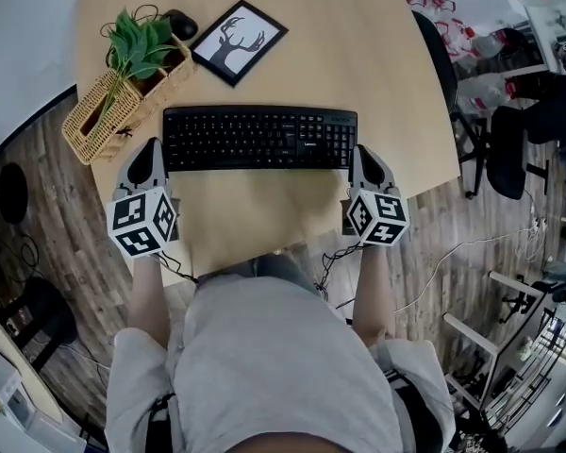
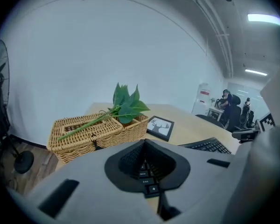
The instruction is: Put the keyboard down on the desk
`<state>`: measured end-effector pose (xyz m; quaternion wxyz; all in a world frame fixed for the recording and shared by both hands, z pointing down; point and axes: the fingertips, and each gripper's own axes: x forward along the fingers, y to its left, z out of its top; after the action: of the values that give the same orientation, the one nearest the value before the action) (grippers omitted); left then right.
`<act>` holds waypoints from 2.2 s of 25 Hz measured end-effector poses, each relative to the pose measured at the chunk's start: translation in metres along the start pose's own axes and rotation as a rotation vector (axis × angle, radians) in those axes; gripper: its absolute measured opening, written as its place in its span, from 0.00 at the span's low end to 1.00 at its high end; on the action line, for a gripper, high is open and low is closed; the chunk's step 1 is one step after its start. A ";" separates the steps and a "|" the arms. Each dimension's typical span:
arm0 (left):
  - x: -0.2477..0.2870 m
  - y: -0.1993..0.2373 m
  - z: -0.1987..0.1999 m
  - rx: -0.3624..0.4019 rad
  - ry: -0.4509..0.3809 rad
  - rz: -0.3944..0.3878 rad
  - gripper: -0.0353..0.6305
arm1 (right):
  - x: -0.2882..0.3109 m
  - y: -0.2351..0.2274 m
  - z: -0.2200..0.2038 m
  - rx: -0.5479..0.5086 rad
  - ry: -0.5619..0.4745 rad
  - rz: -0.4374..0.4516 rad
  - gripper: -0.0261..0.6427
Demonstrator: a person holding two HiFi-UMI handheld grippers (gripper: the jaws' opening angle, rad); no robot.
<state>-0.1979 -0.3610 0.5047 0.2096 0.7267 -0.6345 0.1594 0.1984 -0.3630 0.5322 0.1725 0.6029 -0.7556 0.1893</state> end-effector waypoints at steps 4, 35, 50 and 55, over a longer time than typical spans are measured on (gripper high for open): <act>-0.031 -0.006 0.012 0.025 -0.067 0.030 0.07 | -0.026 0.009 0.020 -0.008 -0.064 0.019 0.06; -0.234 -0.096 0.089 0.107 -0.498 0.036 0.07 | -0.211 0.042 0.110 -0.111 -0.430 0.133 0.06; -0.283 -0.121 0.098 0.123 -0.576 0.033 0.07 | -0.268 0.032 0.122 -0.110 -0.521 0.110 0.06; -0.289 -0.128 0.098 0.135 -0.582 0.038 0.07 | -0.276 0.032 0.123 -0.114 -0.533 0.123 0.06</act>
<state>-0.1162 -0.1496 0.2635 -0.0330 0.7422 -0.6693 -0.0098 0.2219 -0.1839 0.2876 -0.0106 0.5737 -0.8190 -0.0085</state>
